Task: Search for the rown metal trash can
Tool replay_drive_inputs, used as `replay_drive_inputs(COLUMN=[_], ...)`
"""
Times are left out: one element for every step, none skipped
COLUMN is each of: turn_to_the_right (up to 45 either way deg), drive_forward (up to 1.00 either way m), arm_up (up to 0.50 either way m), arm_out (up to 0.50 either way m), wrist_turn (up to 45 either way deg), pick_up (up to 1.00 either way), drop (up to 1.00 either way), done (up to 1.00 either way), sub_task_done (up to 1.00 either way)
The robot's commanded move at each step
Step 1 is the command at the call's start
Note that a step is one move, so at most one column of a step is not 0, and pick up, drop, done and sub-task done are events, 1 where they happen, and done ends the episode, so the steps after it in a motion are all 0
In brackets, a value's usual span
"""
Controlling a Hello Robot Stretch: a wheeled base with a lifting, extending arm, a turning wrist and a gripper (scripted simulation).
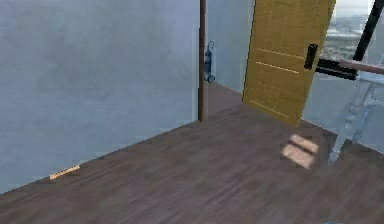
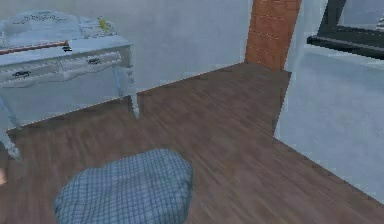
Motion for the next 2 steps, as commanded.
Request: replay_drive_inputs(turn_to_the_right=[12.0,0.0], drive_forward=[0.00,1.00], arm_up=[0.00,0.00], arm_out=[0.00,0.00], wrist_turn=[0.0,0.0], pick_up=[0.00,0.00], drop=[0.00,0.00], done=[0.00,0.00], sub_task_done=[0.00,0.00])
